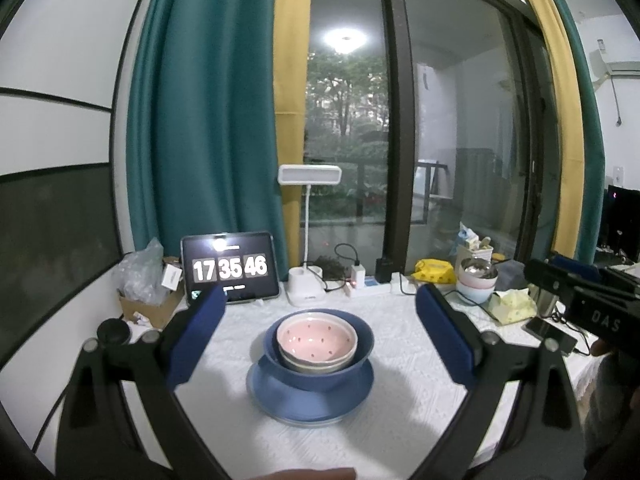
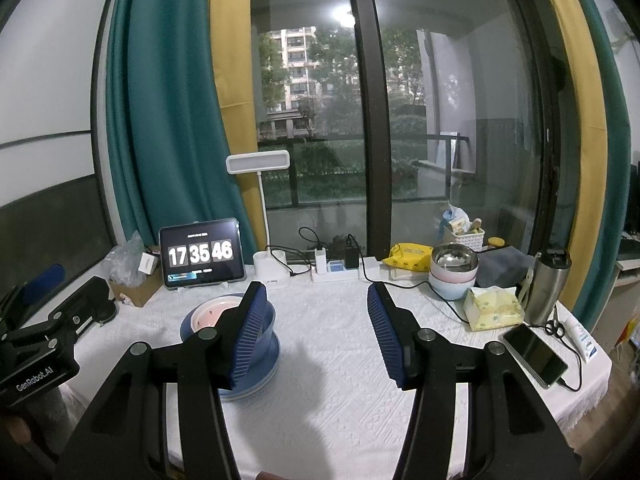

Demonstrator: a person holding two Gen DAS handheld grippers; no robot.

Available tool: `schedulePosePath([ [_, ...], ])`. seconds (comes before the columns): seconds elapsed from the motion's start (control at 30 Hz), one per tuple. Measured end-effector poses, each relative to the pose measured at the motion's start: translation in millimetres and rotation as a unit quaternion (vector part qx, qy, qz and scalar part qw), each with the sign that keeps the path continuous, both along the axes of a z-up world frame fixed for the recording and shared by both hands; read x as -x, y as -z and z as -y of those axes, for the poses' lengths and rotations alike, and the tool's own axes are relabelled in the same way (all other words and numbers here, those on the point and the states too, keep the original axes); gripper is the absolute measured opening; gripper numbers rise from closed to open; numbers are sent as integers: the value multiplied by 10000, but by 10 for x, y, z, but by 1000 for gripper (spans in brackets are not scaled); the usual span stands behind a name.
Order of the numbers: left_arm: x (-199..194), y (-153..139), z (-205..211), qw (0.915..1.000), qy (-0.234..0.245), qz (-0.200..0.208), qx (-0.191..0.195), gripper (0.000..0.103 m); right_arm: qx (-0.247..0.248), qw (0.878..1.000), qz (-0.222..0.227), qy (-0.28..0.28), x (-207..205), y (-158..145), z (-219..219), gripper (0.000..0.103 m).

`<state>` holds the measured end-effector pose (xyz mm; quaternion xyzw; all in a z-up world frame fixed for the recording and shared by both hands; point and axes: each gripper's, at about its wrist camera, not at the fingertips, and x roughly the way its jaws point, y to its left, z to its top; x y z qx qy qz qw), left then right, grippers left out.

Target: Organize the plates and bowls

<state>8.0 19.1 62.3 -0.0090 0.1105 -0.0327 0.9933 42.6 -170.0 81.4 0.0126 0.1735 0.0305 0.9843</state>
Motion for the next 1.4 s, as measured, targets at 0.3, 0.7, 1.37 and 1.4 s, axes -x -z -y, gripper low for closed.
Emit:
schedulePosePath([
  [0.3, 8, 6, -7, 10000, 25, -16, 4, 97, 3, 10000, -6, -3, -5, 6, 3, 56],
  [0.7, 0, 23, -5, 10000, 52, -53, 31, 97, 8, 10000, -5, 0, -8, 4, 3, 56],
  [1.37, 5, 25, 6, 9999, 84, -32, -52, 97, 0, 10000, -34, 1, -15, 3, -1, 56],
  [1.4, -6, 22, 8, 9999, 94, -20, -61, 97, 5, 10000, -45, 1, -15, 20, -8, 56],
])
